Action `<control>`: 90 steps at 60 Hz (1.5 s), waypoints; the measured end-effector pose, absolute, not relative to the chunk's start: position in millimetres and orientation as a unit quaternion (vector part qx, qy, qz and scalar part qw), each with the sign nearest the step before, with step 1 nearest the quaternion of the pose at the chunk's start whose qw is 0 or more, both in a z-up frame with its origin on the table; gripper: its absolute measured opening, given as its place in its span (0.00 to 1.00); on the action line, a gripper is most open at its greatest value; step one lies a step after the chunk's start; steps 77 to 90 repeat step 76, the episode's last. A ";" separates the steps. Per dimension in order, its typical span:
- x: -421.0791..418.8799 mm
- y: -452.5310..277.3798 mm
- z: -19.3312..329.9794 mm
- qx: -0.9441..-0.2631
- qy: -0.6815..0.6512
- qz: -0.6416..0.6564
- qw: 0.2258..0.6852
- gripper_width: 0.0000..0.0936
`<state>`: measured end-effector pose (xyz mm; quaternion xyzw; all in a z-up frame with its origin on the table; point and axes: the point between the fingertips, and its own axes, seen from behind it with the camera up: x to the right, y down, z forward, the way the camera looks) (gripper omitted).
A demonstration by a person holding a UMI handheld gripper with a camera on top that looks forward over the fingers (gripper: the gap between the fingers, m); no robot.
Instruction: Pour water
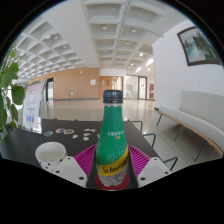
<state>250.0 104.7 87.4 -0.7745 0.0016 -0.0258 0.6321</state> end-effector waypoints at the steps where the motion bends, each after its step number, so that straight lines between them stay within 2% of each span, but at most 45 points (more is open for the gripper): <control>1: 250.0 104.2 86.4 -0.777 0.003 -0.025 0.629 0.57; 4: 253.3 103.0 83.2 -0.789 0.014 -0.022 0.614 0.62; 5: 253.0 100.1 83.4 -0.792 0.019 -0.022 0.610 0.66; 9: 253.8 88.0 91.8 -0.798 0.032 -0.025 0.602 0.94; 12: 253.8 76.3 98.5 -0.805 0.036 -0.033 0.592 0.90; 18: 249.8 37.2 121.1 -0.812 0.034 -0.055 0.580 0.91; 32: 221.2 -113.3 159.0 -0.837 0.058 -0.068 0.540 0.92; 44: 202.9 -232.1 177.1 -0.837 0.061 -0.075 0.538 0.92; 51: 198.6 -276.4 182.4 -0.835 0.061 -0.085 0.540 0.92; 64: 194.1 -313.2 182.5 -0.833 0.055 -0.088 0.543 0.92; 90: 187.8 -315.3 184.1 -0.829 0.045 -0.088 0.551 0.92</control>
